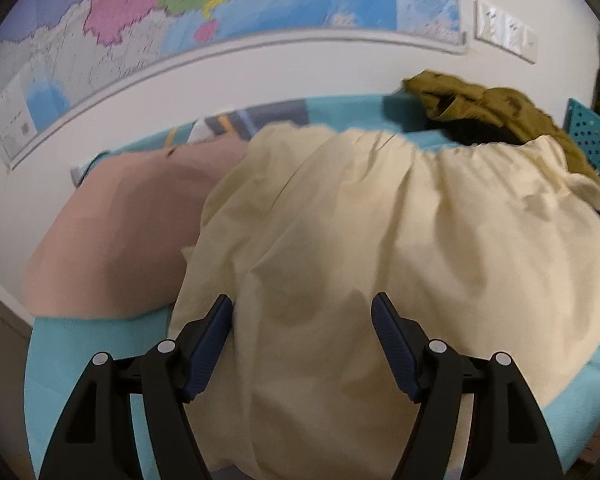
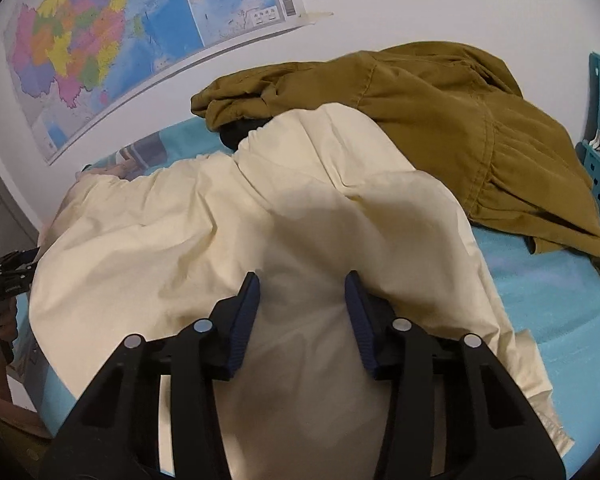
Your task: Fold large clothes
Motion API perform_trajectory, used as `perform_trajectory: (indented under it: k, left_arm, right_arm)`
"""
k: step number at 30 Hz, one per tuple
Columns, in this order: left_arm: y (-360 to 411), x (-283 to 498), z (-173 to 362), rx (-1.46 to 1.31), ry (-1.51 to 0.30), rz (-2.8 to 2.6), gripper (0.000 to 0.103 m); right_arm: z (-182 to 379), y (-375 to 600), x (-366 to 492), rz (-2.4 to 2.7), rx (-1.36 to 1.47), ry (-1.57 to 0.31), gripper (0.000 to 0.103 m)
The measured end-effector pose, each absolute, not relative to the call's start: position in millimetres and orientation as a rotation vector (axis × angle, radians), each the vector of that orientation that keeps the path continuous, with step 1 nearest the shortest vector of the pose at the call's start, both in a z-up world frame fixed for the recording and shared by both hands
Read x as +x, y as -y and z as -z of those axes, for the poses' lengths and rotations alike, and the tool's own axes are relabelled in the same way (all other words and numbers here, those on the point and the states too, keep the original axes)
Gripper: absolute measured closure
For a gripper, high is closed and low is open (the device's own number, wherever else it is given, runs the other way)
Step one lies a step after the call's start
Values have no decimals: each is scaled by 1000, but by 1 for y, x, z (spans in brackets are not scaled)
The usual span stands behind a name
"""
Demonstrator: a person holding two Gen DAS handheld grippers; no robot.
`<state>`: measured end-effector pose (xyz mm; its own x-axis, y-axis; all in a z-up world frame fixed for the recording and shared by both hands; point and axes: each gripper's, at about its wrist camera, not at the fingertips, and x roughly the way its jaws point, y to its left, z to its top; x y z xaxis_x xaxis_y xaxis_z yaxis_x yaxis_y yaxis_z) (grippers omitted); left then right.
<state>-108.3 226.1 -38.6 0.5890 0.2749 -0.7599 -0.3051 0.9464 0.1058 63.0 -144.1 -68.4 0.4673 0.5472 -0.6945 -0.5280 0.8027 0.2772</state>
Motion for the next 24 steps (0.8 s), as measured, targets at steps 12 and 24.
perform_trajectory:
  k: [12,24]
  left_arm:
    - [-207,-141,24,-51,-828,-321,33]
    - [-211,-135,54,-54,-859,-324,30]
  right_arm:
    - [13,132,7,-854,23,-735,48]
    - [61,90,7,-873,-54,-870,47]
